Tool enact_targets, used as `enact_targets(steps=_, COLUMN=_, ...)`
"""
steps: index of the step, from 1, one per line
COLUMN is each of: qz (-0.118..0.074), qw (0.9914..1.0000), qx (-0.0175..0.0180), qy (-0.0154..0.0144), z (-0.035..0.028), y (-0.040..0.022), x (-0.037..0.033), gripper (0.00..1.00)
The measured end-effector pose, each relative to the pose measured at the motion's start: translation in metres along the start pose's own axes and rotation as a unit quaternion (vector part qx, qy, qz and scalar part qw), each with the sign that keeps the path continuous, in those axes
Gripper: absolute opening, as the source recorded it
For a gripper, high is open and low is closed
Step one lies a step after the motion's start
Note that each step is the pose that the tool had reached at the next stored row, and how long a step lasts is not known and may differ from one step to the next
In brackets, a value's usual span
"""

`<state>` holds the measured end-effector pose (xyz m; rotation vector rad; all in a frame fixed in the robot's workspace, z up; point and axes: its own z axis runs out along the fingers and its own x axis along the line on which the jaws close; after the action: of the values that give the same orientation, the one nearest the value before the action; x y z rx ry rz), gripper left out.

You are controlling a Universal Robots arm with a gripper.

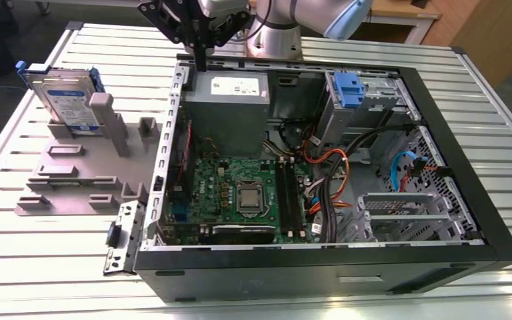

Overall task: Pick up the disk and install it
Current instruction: 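Reach for the disk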

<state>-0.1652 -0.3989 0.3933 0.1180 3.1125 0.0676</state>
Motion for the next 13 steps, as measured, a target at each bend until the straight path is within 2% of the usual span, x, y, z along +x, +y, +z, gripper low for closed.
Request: enact_targets(steps=13, qz=0.0, qw=1.0, qx=0.0, qy=0.0, z=-0.0001, y=-0.0002, x=0.0027, gripper=0.11)
